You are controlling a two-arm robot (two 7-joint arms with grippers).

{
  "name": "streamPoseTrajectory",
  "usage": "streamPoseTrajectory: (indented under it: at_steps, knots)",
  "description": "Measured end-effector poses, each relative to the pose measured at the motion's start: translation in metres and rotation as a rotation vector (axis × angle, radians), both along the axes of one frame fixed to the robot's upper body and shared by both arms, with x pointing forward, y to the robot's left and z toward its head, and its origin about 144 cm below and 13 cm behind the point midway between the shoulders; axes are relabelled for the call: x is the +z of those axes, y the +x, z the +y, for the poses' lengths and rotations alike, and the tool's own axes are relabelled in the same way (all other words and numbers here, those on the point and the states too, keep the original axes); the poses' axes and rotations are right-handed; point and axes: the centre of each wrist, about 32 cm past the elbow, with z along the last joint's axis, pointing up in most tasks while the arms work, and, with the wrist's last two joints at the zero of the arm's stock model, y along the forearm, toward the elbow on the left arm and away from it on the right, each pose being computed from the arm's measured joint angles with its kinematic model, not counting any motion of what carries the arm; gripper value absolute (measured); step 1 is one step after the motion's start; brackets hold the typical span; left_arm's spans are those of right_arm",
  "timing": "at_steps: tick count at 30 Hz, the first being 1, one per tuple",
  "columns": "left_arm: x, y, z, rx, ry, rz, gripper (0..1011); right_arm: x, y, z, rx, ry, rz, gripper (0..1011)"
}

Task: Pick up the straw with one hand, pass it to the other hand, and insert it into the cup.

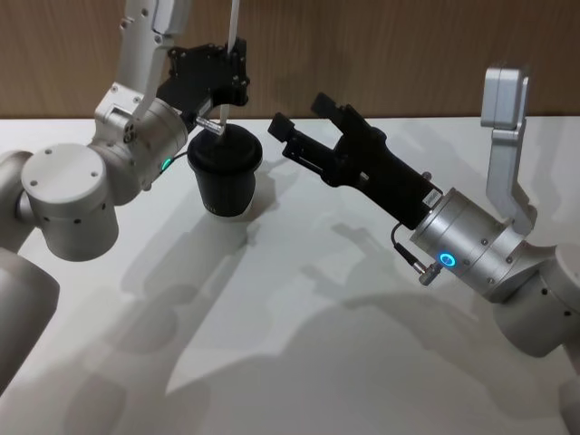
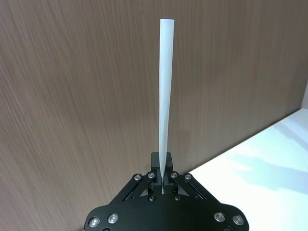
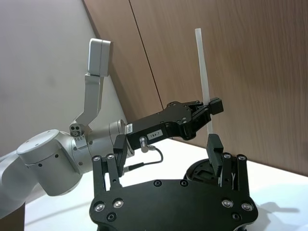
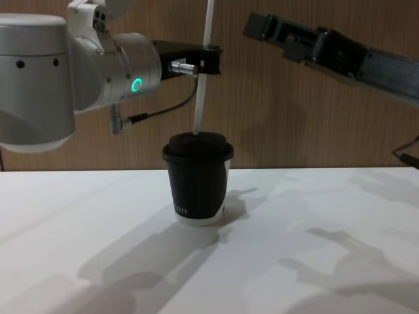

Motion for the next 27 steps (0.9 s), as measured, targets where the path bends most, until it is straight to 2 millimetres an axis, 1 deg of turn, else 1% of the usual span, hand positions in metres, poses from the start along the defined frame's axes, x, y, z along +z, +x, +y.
streamPoseTrajectory:
  at_steps: [12,27]
  knots:
    - [-0.006,0.003,-0.002,0.003,-0.003,0.008,16,0.0,0.0,0.0,0.0,0.0,0.0,1001]
    - [-0.017,0.002,-0.002,0.007,-0.013,0.036,16,0.0,0.0,0.0,0.0,0.0,0.0,1001]
